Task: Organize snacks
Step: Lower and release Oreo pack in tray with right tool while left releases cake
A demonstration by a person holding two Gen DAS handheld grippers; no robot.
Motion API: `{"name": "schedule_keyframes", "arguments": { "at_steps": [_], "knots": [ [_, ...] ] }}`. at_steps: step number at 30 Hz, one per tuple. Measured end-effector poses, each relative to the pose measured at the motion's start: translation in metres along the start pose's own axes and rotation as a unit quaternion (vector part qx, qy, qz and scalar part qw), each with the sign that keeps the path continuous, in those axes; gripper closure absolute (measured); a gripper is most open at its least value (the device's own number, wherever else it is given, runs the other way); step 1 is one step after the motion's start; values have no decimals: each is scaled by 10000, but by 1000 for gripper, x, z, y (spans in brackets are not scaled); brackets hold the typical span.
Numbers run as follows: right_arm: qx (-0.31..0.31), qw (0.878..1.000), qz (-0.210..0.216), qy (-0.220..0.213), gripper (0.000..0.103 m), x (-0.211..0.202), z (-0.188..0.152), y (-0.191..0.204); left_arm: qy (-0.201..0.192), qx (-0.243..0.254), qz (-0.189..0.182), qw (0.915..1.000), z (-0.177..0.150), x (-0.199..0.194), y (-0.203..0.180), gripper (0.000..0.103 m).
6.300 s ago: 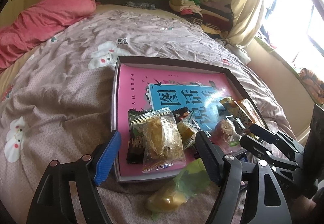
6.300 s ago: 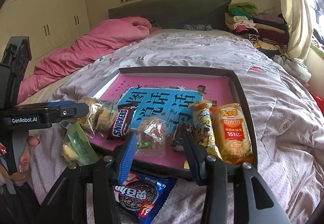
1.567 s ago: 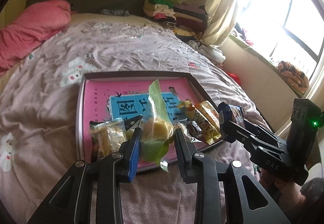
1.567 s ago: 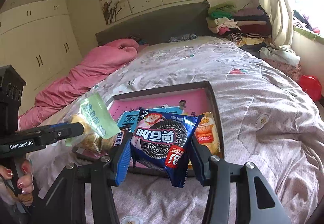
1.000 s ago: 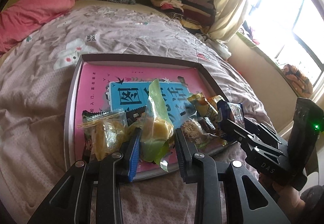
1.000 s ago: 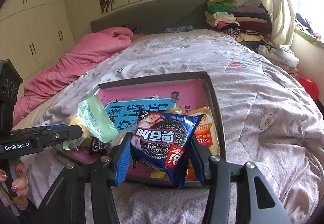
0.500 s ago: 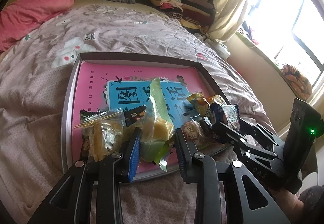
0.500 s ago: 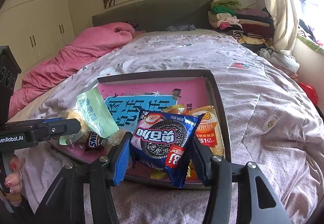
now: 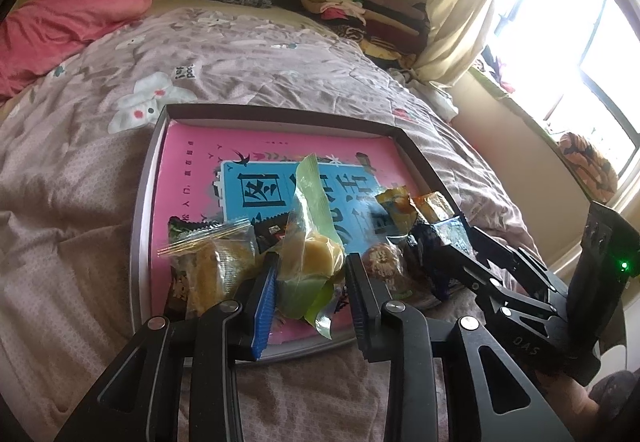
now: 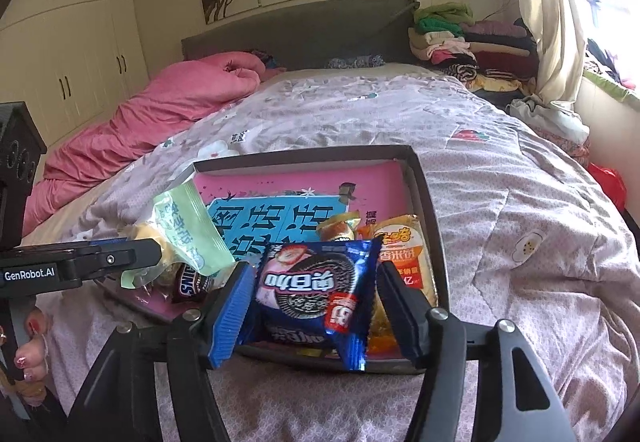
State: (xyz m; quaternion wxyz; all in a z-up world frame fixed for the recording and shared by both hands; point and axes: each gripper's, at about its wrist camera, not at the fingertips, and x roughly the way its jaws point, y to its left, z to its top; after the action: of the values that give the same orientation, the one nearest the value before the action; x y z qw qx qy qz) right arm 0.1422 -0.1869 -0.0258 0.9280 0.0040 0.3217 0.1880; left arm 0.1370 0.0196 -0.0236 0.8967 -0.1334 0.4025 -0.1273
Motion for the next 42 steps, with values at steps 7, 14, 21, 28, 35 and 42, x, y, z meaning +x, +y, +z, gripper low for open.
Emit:
{"name": "schedule_keyframes", "arguments": {
  "at_steps": [7, 14, 21, 28, 35, 42],
  "knots": [
    [18, 10000, -43, -50, 39, -6, -2, -3, 1, 31, 60, 10000, 1, 0, 1, 64],
    [18, 9999, -113, -123, 36, -12, -2, -3, 24, 78, 100, 9999, -1, -1, 1, 59],
    [29, 9998, -172, -138, 34, -16, -4, -3, 10, 133, 111, 9998, -1, -4, 0, 53],
    [30, 9996, -195, -177, 32, -18, -3, -2, -29, 191, 157, 9997, -1, -10, -1, 46],
    [-10, 9996, -168, -211, 28, -21, -2, 0, -76, 238, 261, 9993, 0, -16, -3, 33],
    [-13, 9996, -102, -275, 23, -26, -1, 2, -152, 323, 375, 9987, -2, -27, -8, 27]
  ]
}}
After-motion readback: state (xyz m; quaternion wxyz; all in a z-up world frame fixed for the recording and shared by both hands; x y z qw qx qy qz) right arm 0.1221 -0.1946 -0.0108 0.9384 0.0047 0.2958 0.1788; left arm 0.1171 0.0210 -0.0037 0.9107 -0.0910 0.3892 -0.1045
